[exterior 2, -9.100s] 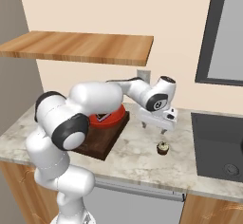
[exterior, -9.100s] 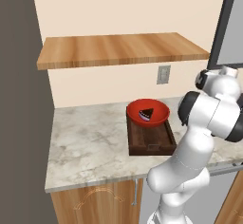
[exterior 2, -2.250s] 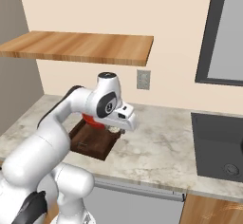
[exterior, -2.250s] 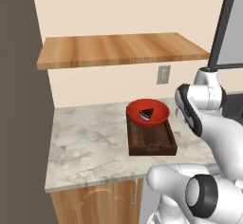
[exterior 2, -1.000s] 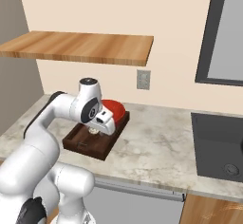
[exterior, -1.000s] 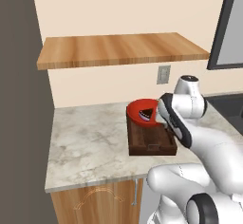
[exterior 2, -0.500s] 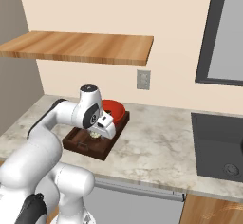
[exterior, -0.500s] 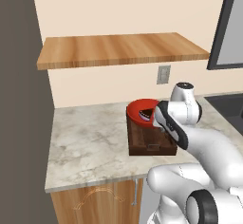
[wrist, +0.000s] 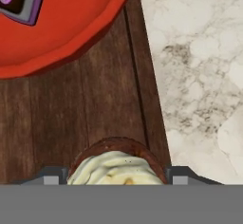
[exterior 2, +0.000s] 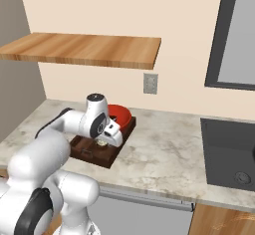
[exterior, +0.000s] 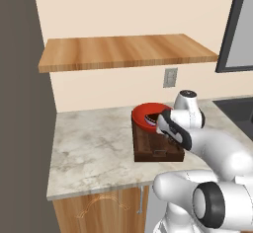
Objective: Place the bowl with cake and the cupcake onto the tray.
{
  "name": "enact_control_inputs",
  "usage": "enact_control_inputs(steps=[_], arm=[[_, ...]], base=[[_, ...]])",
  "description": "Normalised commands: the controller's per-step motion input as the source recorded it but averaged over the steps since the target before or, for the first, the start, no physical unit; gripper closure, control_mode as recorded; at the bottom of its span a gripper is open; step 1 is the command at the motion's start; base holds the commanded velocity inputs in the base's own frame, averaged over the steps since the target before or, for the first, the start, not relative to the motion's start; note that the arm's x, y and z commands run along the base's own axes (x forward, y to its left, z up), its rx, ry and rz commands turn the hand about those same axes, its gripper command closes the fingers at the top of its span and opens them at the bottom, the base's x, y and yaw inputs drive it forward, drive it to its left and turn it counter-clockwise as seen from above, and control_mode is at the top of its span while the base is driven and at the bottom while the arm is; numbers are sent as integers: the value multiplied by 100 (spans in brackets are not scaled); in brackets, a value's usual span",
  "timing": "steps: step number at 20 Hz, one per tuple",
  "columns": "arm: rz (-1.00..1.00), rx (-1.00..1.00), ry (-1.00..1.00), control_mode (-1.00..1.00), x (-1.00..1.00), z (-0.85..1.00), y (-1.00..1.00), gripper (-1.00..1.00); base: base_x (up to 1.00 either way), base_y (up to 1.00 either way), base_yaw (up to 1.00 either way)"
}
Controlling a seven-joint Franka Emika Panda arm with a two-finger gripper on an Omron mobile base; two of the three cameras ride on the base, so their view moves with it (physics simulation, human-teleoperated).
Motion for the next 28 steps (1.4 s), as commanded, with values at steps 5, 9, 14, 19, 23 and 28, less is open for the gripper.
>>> enact_control_inputs(steps=[5, 9, 14, 19, 23, 28], arm=[[0, 0, 0, -100, 28, -22, -2, 100], [0, 0, 0, -100, 24, -20, -4, 100], [0, 0, 0, -100, 16, -21, -2, 100], [0, 0, 0, -100, 8, -19, 0, 100], [0, 0, 0, -100, 5, -17, 0, 100], [0, 0, 0, -100, 1, -16, 0, -100]], base=[[0, 0, 0], [0, 0, 0], [0, 0, 0], [0, 0, 0], [0, 0, 0], [0, 0, 0]])
